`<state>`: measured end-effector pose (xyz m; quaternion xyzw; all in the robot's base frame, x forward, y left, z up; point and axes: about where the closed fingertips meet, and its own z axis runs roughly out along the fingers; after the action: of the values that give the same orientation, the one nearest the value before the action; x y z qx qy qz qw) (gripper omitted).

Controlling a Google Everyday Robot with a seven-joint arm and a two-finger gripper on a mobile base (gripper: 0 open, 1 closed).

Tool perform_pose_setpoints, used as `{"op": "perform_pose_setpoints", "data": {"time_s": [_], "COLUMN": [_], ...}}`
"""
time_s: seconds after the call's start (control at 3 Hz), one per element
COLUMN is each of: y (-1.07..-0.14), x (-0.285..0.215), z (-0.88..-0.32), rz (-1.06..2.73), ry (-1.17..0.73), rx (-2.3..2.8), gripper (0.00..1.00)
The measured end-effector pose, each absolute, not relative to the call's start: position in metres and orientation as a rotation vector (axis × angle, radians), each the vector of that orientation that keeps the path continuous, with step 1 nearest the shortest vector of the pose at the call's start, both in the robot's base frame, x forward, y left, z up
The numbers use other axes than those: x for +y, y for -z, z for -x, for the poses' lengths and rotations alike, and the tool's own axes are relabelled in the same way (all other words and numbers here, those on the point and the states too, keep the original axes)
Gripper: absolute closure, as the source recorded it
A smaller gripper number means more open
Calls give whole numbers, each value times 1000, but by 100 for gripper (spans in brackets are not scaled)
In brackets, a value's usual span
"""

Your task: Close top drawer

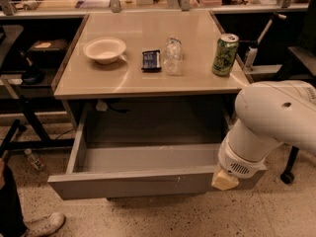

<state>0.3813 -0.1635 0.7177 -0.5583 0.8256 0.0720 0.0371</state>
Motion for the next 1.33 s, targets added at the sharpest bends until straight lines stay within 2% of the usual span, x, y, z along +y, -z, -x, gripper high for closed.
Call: {"op": "perform_pose_setpoints", "data": {"time_s": [1.0, 1.33], "y": [-672, -672], "x": [-139, -139], "z": [-398, -398], "rz": [1690, 1690], "ry": [-280, -280], "rx": [2544, 2544], "gripper": [100, 81]}}
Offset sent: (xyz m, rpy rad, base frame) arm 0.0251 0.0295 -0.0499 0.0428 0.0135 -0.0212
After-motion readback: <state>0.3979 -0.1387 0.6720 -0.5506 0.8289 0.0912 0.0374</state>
